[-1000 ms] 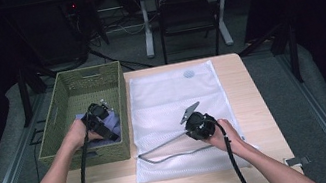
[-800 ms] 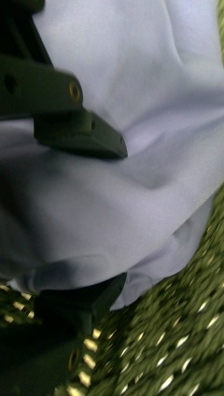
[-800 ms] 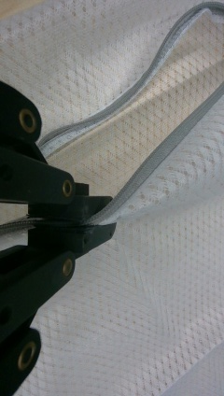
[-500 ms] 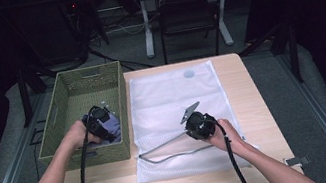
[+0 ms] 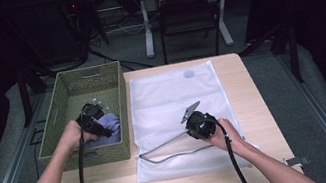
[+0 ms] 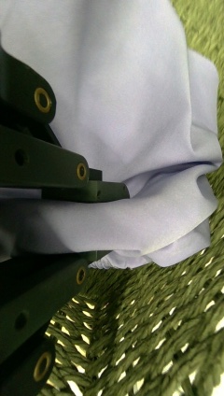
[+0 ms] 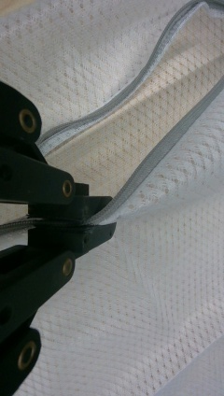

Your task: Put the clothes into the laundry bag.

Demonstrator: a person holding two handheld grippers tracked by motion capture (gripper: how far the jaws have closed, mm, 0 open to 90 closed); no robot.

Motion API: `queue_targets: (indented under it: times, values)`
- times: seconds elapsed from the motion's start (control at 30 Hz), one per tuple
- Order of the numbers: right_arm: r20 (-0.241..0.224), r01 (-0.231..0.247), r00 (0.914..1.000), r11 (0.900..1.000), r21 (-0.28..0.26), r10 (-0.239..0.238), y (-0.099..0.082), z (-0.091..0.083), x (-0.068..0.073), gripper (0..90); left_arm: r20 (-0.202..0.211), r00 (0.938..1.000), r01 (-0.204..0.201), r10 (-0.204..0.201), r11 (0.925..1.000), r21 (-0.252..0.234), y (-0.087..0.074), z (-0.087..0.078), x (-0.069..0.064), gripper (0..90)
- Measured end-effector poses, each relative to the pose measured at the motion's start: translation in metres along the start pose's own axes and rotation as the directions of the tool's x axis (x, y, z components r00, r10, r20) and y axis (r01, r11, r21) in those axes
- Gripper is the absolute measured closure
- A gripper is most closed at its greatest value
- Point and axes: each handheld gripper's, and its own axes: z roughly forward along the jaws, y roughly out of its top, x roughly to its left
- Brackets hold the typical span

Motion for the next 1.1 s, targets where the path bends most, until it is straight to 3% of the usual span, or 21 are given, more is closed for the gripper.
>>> queue_targets:
  times: [0.5, 0.7, 1.1]
  values:
    - [0.008, 0.005, 1.0, 1.0, -0.003, -0.005, 0.0, -0.002, -0.002, 87.0, -0.037, 0.9981, 0.044, -0.049, 0.9921, -0.117, -0.008, -0.045, 0.009, 79.8]
    - [0.008, 0.005, 1.0, 1.0, -0.002, -0.005, 0.0, -0.002, -0.002, 87.0, -0.046, 0.997, 0.055, -0.062, 0.9886, -0.14, -0.007, -0.062, 0.009, 79.8]
    - [0.007, -0.004, 1.0, 0.9999, -0.013, 0.004, 0.0, -0.002, -0.003, 87.0, -0.102, 0.9919, 0.057, -0.075, 0.9836, -0.171, -0.001, -0.098, 0.011, 79.8]
